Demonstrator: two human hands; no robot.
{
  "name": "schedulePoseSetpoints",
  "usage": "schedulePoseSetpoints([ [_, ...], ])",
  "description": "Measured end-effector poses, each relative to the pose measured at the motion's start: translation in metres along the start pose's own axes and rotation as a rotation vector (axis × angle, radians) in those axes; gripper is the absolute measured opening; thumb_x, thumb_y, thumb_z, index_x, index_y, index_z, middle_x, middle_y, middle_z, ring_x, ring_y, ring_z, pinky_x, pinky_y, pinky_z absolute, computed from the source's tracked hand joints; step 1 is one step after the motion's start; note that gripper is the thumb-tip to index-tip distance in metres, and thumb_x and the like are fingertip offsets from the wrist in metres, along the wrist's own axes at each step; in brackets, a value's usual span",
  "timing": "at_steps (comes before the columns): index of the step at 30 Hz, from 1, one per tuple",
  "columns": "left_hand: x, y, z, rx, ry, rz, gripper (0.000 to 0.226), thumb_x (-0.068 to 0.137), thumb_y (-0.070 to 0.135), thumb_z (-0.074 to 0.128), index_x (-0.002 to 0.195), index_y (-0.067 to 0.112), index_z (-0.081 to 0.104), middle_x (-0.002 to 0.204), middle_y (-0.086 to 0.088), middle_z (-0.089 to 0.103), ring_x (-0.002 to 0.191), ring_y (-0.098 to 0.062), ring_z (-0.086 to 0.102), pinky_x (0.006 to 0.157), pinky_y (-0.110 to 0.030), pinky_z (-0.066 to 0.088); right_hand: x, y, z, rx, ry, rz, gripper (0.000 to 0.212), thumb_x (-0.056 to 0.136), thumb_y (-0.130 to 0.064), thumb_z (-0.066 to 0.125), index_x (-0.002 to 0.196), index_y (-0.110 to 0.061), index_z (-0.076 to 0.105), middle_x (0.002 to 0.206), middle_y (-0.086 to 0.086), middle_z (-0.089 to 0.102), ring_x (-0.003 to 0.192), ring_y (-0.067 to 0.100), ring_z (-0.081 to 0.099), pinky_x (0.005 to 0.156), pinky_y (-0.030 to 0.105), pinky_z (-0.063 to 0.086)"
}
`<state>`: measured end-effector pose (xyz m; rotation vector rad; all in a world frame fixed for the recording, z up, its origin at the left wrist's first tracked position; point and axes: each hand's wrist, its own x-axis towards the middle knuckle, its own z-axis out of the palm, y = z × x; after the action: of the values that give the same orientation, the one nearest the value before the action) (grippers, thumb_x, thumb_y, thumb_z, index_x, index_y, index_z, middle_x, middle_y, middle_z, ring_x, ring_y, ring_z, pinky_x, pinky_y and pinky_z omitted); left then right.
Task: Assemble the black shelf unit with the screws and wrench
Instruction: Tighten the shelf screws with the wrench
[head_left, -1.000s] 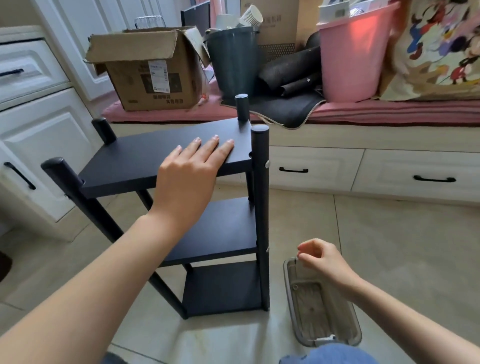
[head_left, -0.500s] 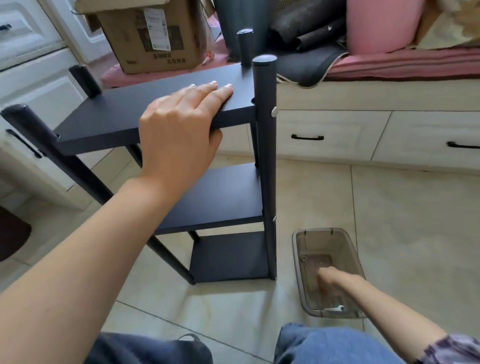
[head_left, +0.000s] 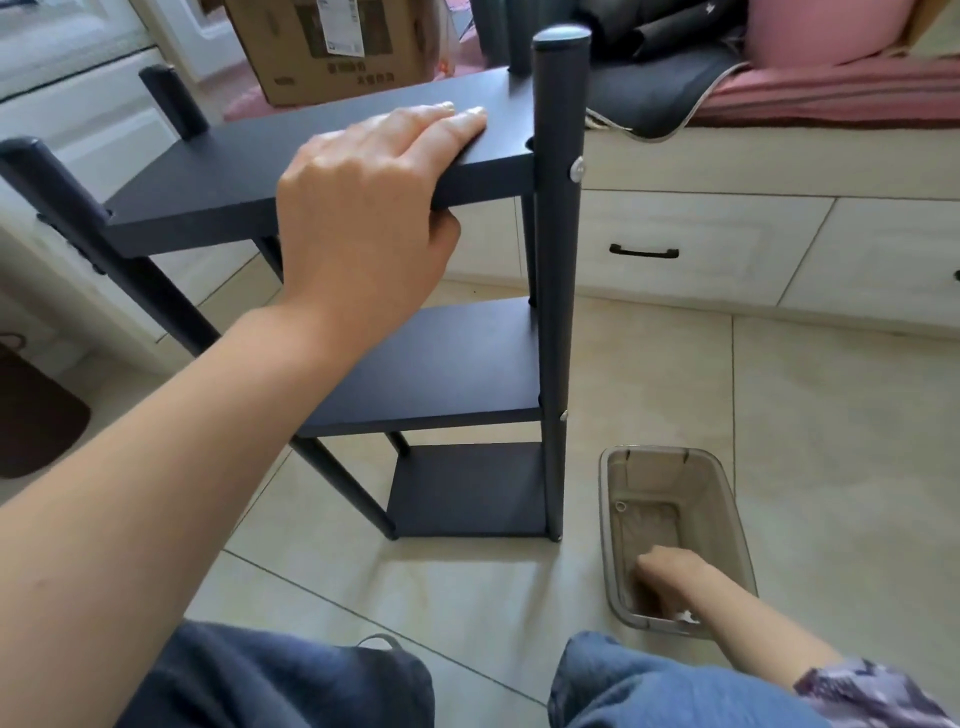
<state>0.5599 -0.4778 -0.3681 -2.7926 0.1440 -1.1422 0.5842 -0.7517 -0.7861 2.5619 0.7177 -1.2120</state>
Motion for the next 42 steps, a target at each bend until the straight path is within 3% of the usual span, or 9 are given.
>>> schedulePoseSetpoints([
  [6, -0.001, 0.002, 0.0, -0.012, 0.007, -0.013, 0.053, 0.092, 0.022, 0.051, 0.145, 0.027, 0.052, 0.144, 0.004, 0.057, 0.13, -0.024, 0.055, 0.1, -0.038, 0.042, 0.009, 0.01, 0.004, 0.014, 0.11, -0.024, 0.031, 0.095, -0.016, 0.053, 0.124, -0.014, 0.062, 0.126, 0.01, 0.063, 0.116, 0.027, 0.06, 0.092, 0.034, 0.048],
  [9, -0.001, 0.002, 0.0, -0.009, 0.0, -0.02, 0.054, 0.092, 0.023, 0.052, 0.146, 0.028, 0.051, 0.145, 0.005, 0.056, 0.131, -0.024, 0.054, 0.101, -0.038, 0.04, 0.01, 0.012, -0.001, 0.041, 0.187, -0.017, 0.027, 0.092, -0.019, 0.055, 0.117, -0.02, 0.064, 0.121, 0.006, 0.063, 0.111, 0.025, 0.061, 0.079, 0.029, 0.044],
  [13, 0.0, 0.002, -0.001, 0.002, -0.014, -0.027, 0.054, 0.093, 0.024, 0.051, 0.147, 0.03, 0.049, 0.146, 0.007, 0.054, 0.133, -0.022, 0.052, 0.102, -0.037, 0.039, 0.017, 0.013, -0.009, 0.054, 0.158, -0.022, 0.025, 0.084, -0.015, 0.058, 0.107, -0.015, 0.068, 0.114, 0.008, 0.069, 0.101, 0.025, 0.066, 0.07, 0.027, 0.044],
  [19, 0.0, 0.004, -0.001, 0.005, 0.001, -0.033, 0.054, 0.092, 0.021, 0.052, 0.145, 0.03, 0.052, 0.144, 0.007, 0.057, 0.13, -0.021, 0.054, 0.099, -0.035, 0.039, 0.026, 0.014, -0.002, -0.03, 0.161, -0.107, 0.027, 0.088, -0.019, 0.057, 0.113, -0.017, 0.067, 0.124, 0.01, 0.06, 0.118, 0.029, 0.053, 0.092, 0.032, 0.045],
  [24, 0.0, 0.004, -0.002, 0.001, 0.008, -0.025, 0.053, 0.092, 0.019, 0.055, 0.144, 0.028, 0.053, 0.143, 0.006, 0.058, 0.129, -0.022, 0.056, 0.099, -0.036, 0.041, 0.03, 0.014, -0.009, 0.035, 0.236, -0.077, 0.027, 0.091, -0.018, 0.053, 0.115, -0.013, 0.066, 0.122, 0.011, 0.062, 0.115, 0.027, 0.056, 0.08, 0.03, 0.041],
  [28, 0.001, 0.004, -0.002, -0.011, 0.0, -0.027, 0.055, 0.09, 0.017, 0.054, 0.144, 0.028, 0.054, 0.142, 0.005, 0.058, 0.129, -0.022, 0.056, 0.1, -0.036, 0.041, 0.03, 0.01, -0.013, 0.067, 0.251, -0.038, 0.031, 0.094, -0.011, 0.046, 0.119, -0.01, 0.064, 0.124, 0.013, 0.062, 0.114, 0.027, 0.06, 0.088, 0.031, 0.047],
  [36, 0.0, 0.005, -0.005, -0.046, -0.018, -0.038, 0.054, 0.09, 0.014, 0.056, 0.142, 0.025, 0.056, 0.143, 0.002, 0.058, 0.131, -0.024, 0.055, 0.103, -0.039, 0.041, 0.007, 0.016, -0.047, 0.221, 0.354, -0.051, 0.021, 0.098, -0.016, 0.044, 0.114, -0.016, 0.059, 0.118, 0.004, 0.062, 0.102, 0.02, 0.059, 0.087, 0.03, 0.049],
  [38, 0.0, 0.004, -0.007, -0.059, -0.036, -0.036, 0.054, 0.091, 0.012, 0.056, 0.143, 0.026, 0.055, 0.144, 0.003, 0.057, 0.133, -0.025, 0.053, 0.105, -0.04, 0.04, -0.006, 0.013, -0.064, 0.234, 0.39, -0.046, 0.018, 0.095, -0.014, 0.045, 0.104, -0.016, 0.061, 0.112, 0.004, 0.064, 0.093, 0.019, 0.057, 0.076, 0.029, 0.045],
  [42, 0.001, 0.001, -0.011, -0.097, -0.059, -0.03, 0.056, 0.091, 0.007, 0.056, 0.144, 0.025, 0.054, 0.146, 0.002, 0.055, 0.135, -0.026, 0.052, 0.106, -0.041, 0.039, -0.05, 0.0, -0.105, 0.216, 0.531, -0.084, 0.012, 0.091, -0.016, 0.05, 0.086, -0.026, 0.046, 0.094, 0.0, 0.061, 0.079, 0.019, 0.051, 0.063, 0.031, 0.039],
])
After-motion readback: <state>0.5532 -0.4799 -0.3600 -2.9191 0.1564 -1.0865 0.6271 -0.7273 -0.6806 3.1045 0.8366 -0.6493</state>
